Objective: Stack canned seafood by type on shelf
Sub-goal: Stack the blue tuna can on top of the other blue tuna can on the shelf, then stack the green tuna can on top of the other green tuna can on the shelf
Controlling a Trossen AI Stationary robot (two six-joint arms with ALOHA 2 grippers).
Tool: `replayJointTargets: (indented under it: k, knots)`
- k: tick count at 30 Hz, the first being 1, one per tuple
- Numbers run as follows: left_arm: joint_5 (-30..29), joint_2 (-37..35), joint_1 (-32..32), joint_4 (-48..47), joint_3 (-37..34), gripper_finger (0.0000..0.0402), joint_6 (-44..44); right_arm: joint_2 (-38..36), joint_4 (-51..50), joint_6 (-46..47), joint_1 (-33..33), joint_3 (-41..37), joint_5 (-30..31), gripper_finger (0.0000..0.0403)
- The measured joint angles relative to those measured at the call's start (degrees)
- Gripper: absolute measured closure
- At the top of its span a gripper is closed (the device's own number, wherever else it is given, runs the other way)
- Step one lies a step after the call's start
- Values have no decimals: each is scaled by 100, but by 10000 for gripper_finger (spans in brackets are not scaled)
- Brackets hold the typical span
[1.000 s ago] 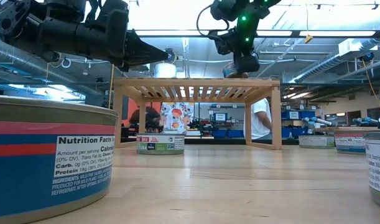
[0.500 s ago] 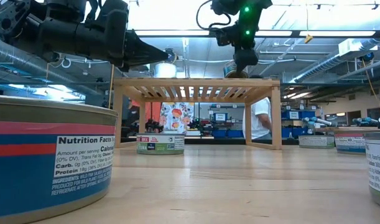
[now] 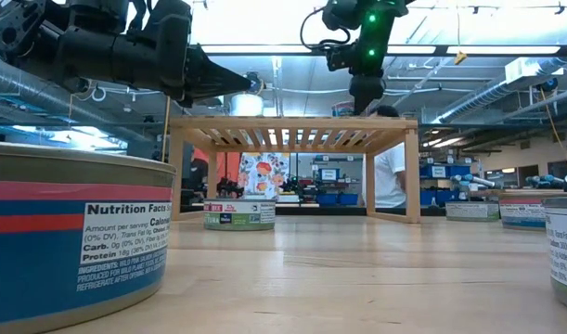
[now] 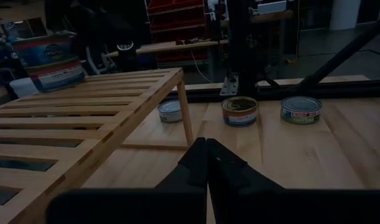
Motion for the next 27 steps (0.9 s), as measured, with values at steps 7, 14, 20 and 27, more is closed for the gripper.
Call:
replayJointTargets:
  k: [7, 14, 20, 27]
  knots:
    - [0, 0, 1, -20, 0, 397, 0, 0, 155, 127, -71, 0, -30, 110]
    - [0, 0, 2, -39, 0, 397, 0, -50, 146, 112, 103, 0, 126, 110]
    - [0, 0, 2, -48, 0, 397, 0, -311, -53, 300, 496, 0, 458, 110]
    - [1, 0, 0, -59, 0, 396, 0, -630, -267, 1445, 1251, 0, 442, 150]
